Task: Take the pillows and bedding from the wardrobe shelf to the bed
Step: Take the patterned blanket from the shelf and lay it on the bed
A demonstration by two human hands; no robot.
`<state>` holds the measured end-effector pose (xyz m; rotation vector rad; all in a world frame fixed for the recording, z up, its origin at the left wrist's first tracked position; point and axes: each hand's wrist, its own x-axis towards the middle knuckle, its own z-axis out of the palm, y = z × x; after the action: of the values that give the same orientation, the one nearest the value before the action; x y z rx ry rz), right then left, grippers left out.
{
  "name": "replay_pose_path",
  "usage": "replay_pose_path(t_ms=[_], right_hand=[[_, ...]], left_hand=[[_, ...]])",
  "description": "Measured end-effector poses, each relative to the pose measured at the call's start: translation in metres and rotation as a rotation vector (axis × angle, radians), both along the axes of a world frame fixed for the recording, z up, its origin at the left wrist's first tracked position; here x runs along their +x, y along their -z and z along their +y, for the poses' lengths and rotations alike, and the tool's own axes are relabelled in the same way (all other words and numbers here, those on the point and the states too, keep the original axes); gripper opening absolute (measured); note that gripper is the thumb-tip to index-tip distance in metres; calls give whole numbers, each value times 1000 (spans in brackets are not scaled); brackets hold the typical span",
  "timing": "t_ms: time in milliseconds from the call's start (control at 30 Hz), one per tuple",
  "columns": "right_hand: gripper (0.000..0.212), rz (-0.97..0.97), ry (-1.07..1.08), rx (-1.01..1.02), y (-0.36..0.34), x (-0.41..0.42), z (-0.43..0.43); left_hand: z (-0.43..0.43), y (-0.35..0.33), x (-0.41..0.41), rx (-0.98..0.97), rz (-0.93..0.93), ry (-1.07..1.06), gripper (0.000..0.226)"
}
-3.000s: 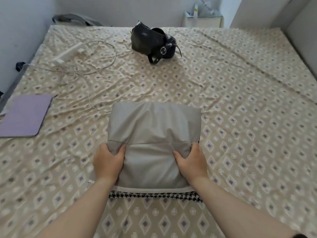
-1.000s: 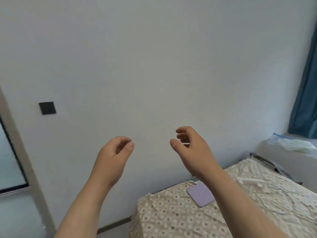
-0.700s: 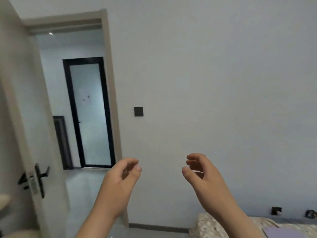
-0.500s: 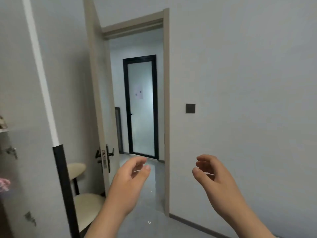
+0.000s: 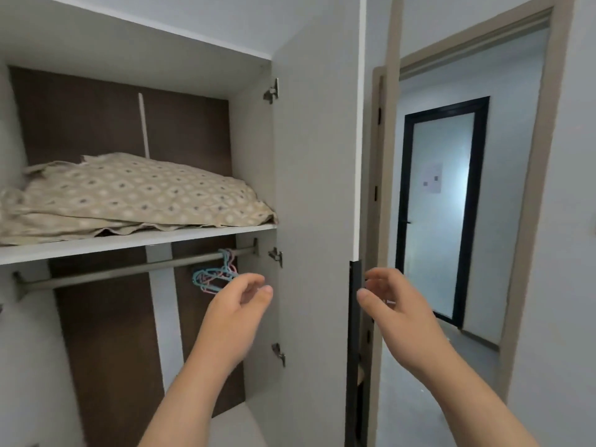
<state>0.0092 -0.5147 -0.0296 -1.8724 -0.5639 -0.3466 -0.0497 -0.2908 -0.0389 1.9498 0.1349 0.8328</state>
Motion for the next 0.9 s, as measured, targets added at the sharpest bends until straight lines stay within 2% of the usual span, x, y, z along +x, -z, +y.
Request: replay_pose_path(t_ms=[133, 233, 400, 567, 900], right_hand=[[33, -23, -93, -34, 0, 7, 57], [29, -9, -167, -17, 1, 16, 91], [23, -12, -305, -7, 13, 44, 144], [27, 33, -425, 88, 23, 88, 178], [26, 47, -510, 91, 2, 185, 245]], left_hand=[[44, 2, -23, 55, 28, -144, 15], [69, 4, -33, 46, 45, -230, 17], [111, 10, -37, 79, 94, -410, 29], [142, 10, -19, 102, 108, -492, 24], [201, -7, 43, 75, 76, -586, 17]])
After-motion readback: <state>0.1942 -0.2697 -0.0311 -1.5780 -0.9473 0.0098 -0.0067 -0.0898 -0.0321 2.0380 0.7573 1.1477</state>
